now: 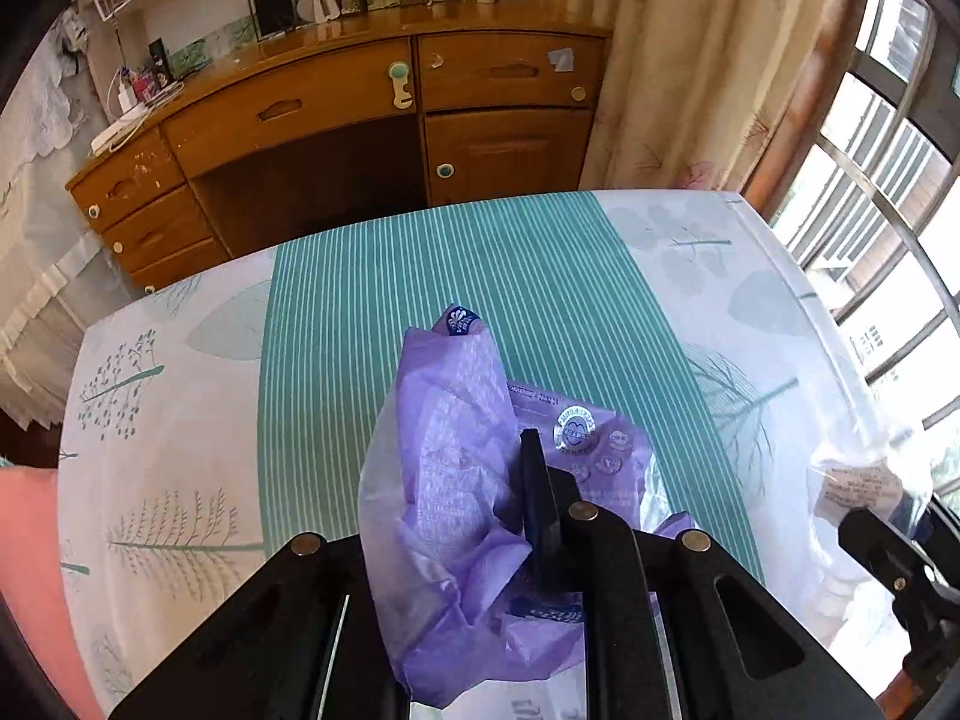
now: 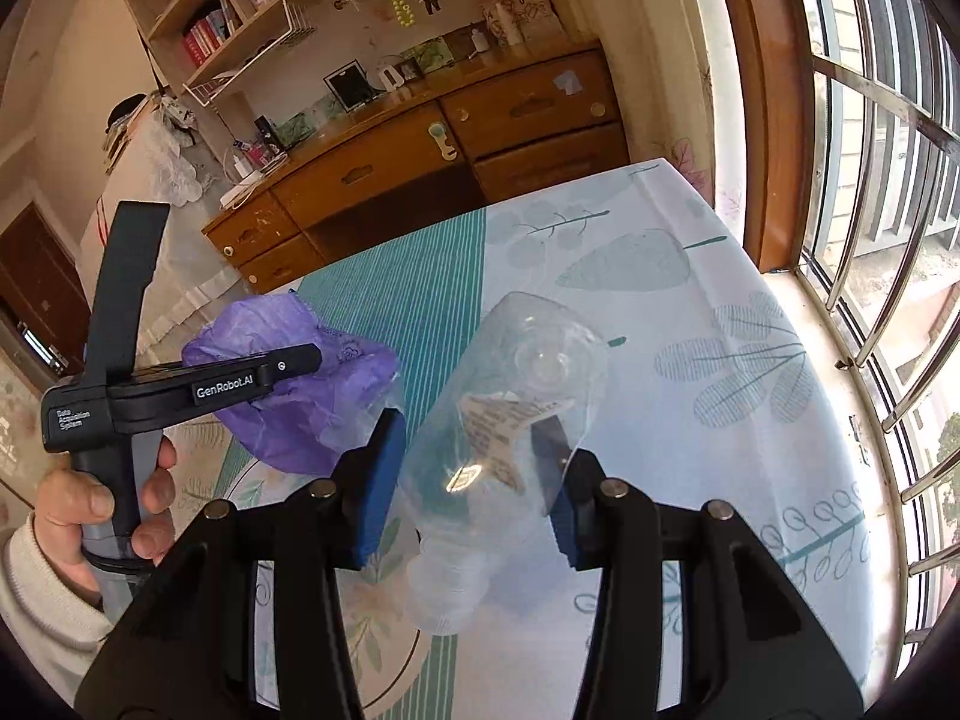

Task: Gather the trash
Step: 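Carry the purple wrapper and plastic bottle down over the bin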

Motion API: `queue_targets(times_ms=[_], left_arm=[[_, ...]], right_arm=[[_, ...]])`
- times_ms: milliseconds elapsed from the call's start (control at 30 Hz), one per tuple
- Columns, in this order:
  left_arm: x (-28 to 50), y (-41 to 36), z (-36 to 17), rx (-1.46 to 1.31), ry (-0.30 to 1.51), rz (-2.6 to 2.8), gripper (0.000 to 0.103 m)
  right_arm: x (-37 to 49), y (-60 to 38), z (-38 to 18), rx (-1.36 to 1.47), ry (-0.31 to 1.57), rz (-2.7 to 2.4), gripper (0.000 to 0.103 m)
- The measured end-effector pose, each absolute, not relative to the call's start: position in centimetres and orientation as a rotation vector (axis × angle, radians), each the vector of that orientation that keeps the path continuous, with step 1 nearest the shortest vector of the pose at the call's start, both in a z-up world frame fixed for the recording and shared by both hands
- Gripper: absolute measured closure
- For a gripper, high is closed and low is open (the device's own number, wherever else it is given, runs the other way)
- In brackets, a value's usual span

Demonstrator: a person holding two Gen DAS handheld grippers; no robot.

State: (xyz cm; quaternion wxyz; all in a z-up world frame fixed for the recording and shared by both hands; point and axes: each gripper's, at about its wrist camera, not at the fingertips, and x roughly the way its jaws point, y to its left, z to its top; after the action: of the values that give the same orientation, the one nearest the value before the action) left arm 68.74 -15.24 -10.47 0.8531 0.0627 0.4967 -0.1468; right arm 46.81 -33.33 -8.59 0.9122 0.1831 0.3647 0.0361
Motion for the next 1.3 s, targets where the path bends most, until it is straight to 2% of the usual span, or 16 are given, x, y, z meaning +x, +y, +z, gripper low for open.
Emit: queue_targets(times_ms=[400, 767, 1067, 1300], left_arm=[[51.3, -10.1, -4.0, 0.185, 1.009, -0.385, 0.091], [29.3, -6.4, -1.6, 0.210, 0.981, -0.461, 0.091], [13.4, -4.2, -2.1, 0.283, 0.975, -0.547, 0.091], [4.8, -2.9, -6.5, 0.313, 0.992, -0.604, 0.091]], right_arm=[[35.7, -29.1, -5.0, 0.315, 0.740, 0.145, 0.062], [17.9, -22.1, -3.5, 0.178, 0.732, 0.255, 0.062], [3.5, -17.5, -5.0, 0.051, 0.771, 0.352, 0.062], [-4.4, -14.1, -9.6, -0.050, 0.845, 0.413, 0.062]])
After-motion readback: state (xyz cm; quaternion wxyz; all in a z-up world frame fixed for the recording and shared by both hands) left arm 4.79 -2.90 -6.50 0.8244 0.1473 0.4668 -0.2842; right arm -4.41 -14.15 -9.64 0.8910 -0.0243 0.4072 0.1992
